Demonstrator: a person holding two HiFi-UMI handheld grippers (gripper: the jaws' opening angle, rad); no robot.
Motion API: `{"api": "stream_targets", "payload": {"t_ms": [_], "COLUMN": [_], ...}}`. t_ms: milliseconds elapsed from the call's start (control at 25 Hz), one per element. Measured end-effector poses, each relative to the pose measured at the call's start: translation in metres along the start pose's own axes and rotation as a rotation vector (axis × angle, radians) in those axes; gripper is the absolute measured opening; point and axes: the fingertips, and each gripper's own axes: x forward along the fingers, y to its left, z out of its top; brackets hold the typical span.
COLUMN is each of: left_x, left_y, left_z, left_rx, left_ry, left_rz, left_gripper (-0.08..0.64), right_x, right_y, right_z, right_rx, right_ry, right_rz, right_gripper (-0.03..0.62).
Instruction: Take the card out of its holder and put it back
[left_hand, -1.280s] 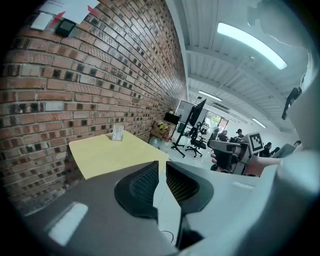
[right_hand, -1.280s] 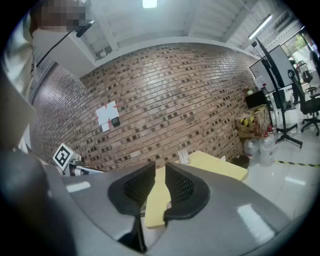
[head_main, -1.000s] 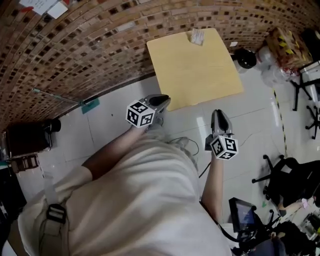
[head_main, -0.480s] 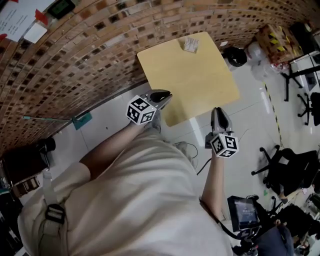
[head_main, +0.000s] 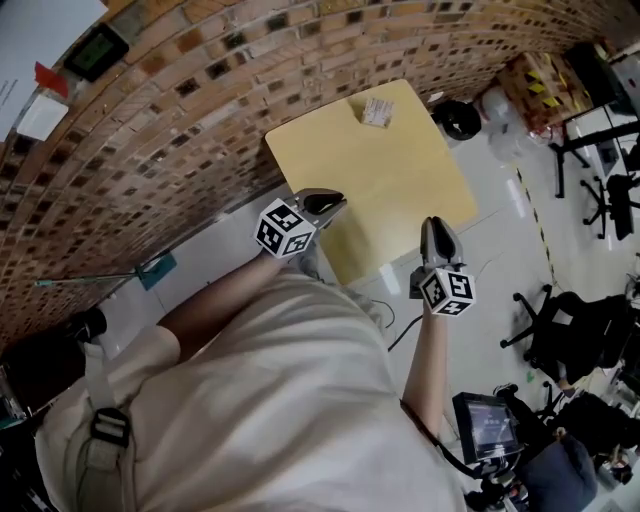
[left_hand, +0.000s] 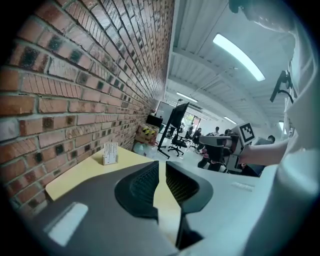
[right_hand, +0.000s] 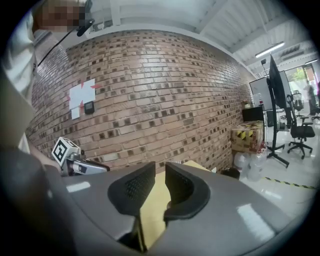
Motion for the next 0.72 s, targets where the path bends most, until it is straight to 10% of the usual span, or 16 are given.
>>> {"api": "stream_targets", "payload": {"t_ms": [720], "left_x": [0.021], "left_y": [0.034], "left_z": [-0.012], "left_rx": [-0.112], "left_ry": [0.037], "left_rz": [-0.002], "left_gripper": [0.061], "right_x": [0.063], "right_y": [0.002], "right_z": [-0.01], "right_rx": [0.006], "right_ry": [0.117], "right_rz": [0.062], "right_gripper": [0.057]}}
